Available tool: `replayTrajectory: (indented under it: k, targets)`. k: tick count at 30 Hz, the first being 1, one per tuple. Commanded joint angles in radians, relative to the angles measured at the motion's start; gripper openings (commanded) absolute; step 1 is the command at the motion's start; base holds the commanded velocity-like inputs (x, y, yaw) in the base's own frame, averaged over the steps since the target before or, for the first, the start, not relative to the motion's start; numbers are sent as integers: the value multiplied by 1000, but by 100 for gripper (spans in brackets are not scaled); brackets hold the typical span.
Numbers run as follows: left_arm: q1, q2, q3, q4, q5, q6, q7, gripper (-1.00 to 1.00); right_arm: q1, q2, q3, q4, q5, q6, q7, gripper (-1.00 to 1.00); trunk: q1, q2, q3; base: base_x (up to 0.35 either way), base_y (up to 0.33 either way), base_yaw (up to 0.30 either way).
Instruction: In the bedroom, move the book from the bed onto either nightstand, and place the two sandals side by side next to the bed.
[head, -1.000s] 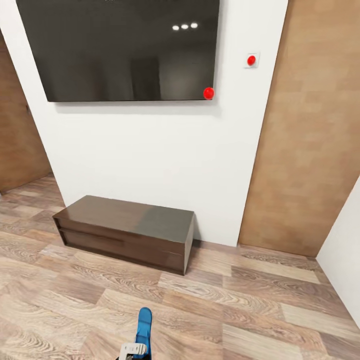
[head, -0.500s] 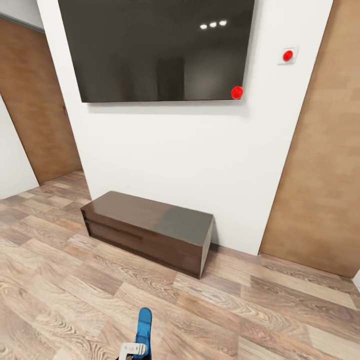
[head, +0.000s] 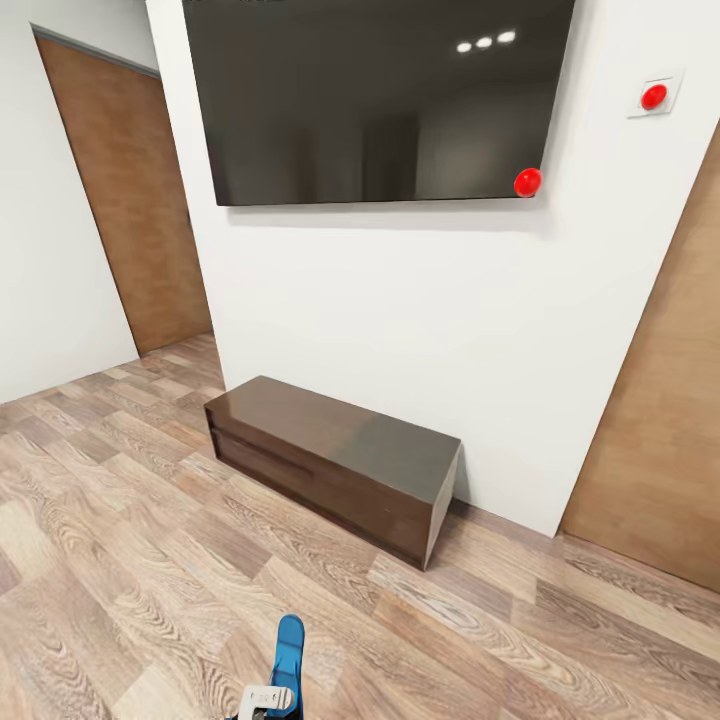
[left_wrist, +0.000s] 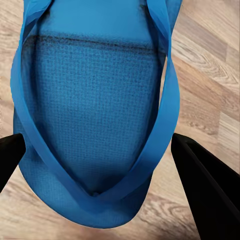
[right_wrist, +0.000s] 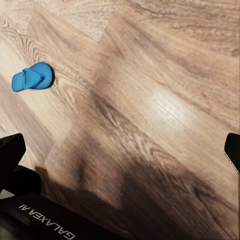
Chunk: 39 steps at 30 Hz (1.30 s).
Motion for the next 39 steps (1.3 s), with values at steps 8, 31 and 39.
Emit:
replayTrajectory:
  k: [8, 31, 39]
  targets:
    - [-1, 1, -7, 1, 9, -4, 1, -100, 0, 0, -9, -2, 9, 4, 3, 100, 0, 0, -1, 0, -108, 288]
    - [-1, 1, -7, 1, 9, -4, 1, -100, 0, 0, -9, -1, 9, 5, 6, 100, 0, 0, -1, 42, -12, 263]
    - [-1, 1, -7, 1, 10, -4, 1, -100, 0, 0, -9, -2, 9, 5, 6, 100, 0, 0, -1, 259, -1, 14]
